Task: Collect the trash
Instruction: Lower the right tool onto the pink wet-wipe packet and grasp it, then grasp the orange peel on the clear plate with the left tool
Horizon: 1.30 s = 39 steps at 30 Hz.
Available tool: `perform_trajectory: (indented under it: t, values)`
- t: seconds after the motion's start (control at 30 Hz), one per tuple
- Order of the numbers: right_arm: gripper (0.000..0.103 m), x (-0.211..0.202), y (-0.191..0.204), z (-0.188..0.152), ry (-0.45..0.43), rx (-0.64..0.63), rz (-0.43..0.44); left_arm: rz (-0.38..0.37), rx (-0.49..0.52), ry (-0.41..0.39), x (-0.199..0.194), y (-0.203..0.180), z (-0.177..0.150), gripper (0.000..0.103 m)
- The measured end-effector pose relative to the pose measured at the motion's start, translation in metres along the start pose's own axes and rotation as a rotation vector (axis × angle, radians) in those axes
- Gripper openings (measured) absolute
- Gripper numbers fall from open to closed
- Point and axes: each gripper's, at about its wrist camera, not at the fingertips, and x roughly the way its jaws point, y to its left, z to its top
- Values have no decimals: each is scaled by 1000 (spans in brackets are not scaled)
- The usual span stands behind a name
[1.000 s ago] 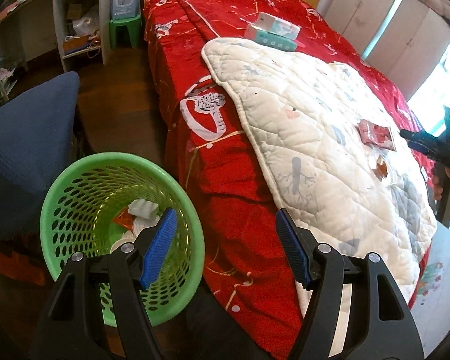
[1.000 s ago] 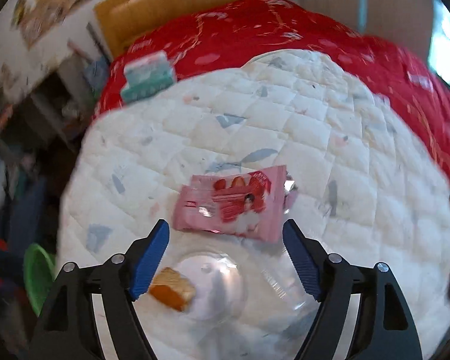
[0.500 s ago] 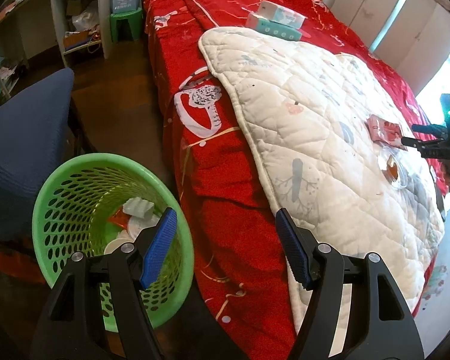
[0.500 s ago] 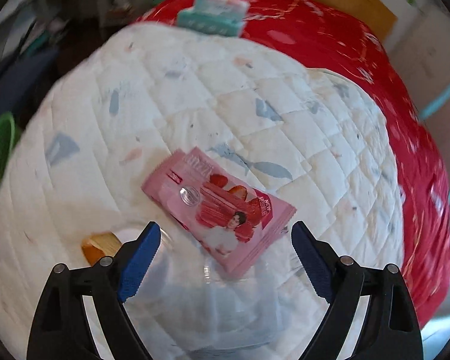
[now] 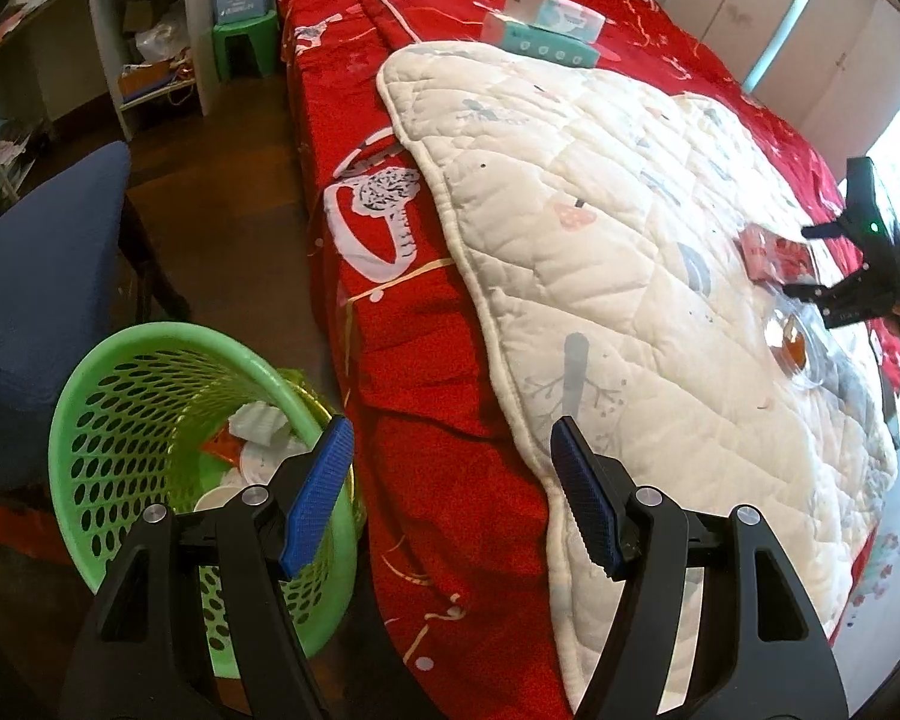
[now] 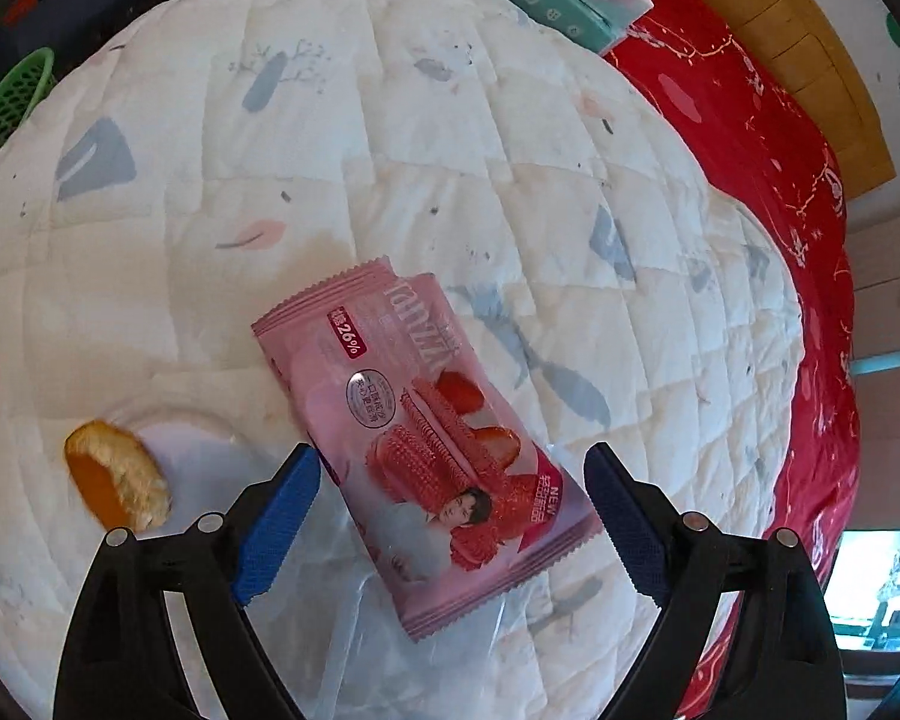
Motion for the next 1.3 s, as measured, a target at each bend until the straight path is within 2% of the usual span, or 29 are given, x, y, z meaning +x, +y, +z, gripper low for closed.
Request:
perform_trajectory:
  t: [0.1,0.17,0.27,0.43,0.5,0.53,0.63,0.83,0.93,0.97,1.0,1.03,1.17,1.2,1.23,1.3]
  values:
    - [81,6,-2,4,-4,2,18,1,15,9,4,-7,2,68]
    - [66,10,-1,6,0,10,36,-4,25,12,5,-12,3,68]
    - [53,12,-1,6,-12,48,86,-15,56,10,6,-24,5,68]
    - [51,10,-5,3,-45,129,138,-56,87,14,10,-44,9,68]
    - [56,9,-6,4,-55,148,157,-73,93,17,11,-51,10,68]
    - [68,9,-6,5,-58,144,154,-78,104,15,11,-55,10,68]
    - [79,4,-3,9,-76,108,168,-85,125,22,13,-64,11,68]
    - [91,9,-5,21,-96,95,154,-91,142,41,18,-71,9,68]
    - [91,21,-5,24,-72,96,168,-93,150,44,20,-73,9,68]
    - [88,26,-7,24,-63,109,188,-94,151,46,20,-74,9,68]
    - [81,30,-9,24,-55,134,216,-96,154,46,20,-75,10,68]
    - [69,31,-11,23,-55,155,253,-97,157,46,21,-76,11,68]
    - [56,23,-21,16,-89,247,290,-111,183,44,22,-86,13,68]
    - [51,18,-26,13,-104,280,296,-118,189,43,22,-90,14,68]
    - [42,13,-29,11,-120,309,309,-128,193,43,22,-94,15,68]
    - [40,1,-36,4,-153,375,314,-155,213,39,22,-105,16,68]
